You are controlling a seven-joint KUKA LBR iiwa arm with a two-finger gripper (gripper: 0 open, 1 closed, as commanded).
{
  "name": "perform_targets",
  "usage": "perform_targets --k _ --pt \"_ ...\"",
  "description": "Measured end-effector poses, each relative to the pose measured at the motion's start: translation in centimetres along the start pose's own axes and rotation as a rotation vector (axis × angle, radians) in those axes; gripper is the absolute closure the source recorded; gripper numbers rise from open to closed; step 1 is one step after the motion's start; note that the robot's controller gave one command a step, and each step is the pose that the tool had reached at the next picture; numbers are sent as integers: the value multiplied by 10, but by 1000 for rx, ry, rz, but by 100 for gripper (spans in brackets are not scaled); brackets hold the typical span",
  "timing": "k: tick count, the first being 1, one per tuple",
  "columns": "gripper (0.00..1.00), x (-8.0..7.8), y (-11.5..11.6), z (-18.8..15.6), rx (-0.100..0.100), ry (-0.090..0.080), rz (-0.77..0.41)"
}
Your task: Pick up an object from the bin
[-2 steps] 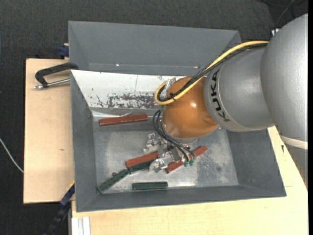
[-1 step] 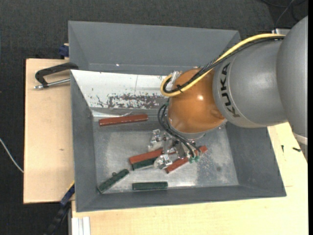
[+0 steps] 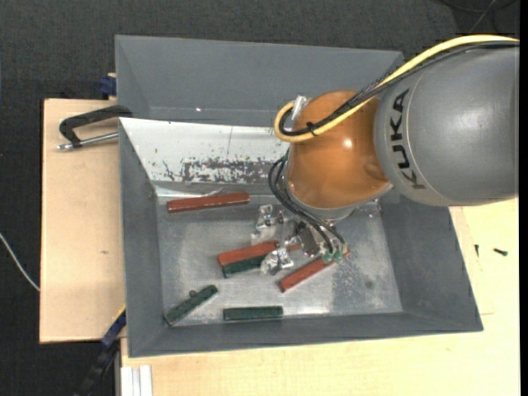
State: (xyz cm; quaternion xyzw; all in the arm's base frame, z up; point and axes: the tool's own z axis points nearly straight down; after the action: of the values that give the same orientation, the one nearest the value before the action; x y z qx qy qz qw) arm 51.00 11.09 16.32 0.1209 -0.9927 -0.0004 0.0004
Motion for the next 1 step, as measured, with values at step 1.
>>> perform_targets --k 1 --pt "100 -11 -6 -32 0 -14 -44"
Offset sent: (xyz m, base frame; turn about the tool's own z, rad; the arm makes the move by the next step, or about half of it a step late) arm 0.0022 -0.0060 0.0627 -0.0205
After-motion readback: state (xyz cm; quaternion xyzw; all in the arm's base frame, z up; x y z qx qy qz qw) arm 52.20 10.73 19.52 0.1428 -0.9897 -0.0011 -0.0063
